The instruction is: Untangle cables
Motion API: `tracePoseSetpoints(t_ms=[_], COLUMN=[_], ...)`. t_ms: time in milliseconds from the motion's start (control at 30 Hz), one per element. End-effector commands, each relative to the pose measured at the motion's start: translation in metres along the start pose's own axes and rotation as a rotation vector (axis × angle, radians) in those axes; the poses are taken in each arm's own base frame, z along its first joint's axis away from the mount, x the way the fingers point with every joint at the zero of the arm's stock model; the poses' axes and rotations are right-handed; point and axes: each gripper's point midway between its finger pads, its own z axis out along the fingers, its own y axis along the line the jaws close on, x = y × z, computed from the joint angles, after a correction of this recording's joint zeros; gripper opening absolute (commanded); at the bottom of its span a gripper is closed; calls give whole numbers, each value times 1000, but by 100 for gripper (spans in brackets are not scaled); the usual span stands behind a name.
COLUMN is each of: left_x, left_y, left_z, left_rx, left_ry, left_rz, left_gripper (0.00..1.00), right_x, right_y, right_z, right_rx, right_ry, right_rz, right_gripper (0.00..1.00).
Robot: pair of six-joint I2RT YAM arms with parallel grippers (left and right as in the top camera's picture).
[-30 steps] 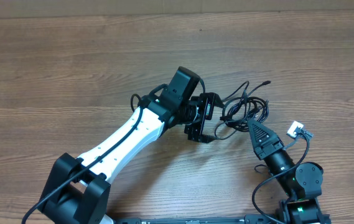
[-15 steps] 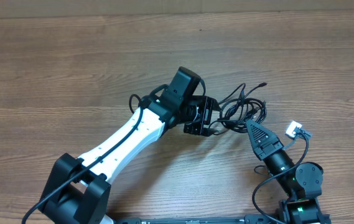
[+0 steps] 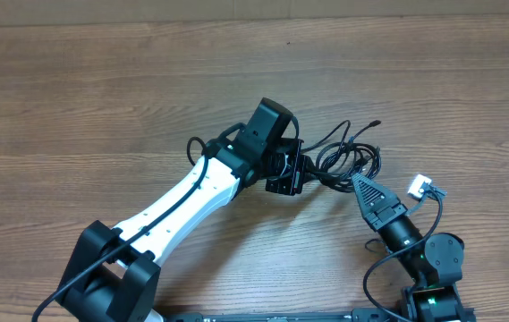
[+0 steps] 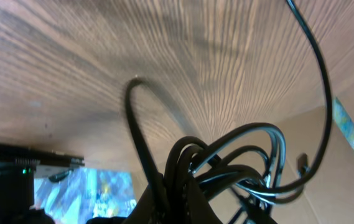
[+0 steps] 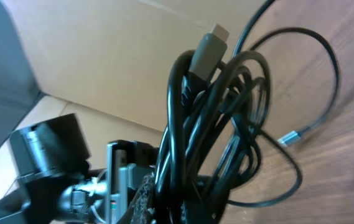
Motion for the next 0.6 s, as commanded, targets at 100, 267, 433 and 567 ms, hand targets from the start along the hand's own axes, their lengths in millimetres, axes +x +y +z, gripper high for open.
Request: tracePoseSetpoints(t_ms=[100, 267, 433, 567], left_x=[-6, 4, 30, 37], left_y=[-40, -73, -97, -115], left_z=[-23, -47, -79, -104], left_rx=[133, 257, 407, 540], left_ry=[23, 138, 291, 305], left_rz=[226, 456, 735, 963], left_gripper=[4, 4, 4, 4], right_x=[23, 31, 33, 30], right_y=[-42, -79, -94, -96], right_z=[-5, -14, -20, -20], right_rx=[158, 318, 388, 398], right_ry=[90, 91, 86, 66], right_rz=[85, 146, 167, 164], right_gripper=[4, 4, 4, 4])
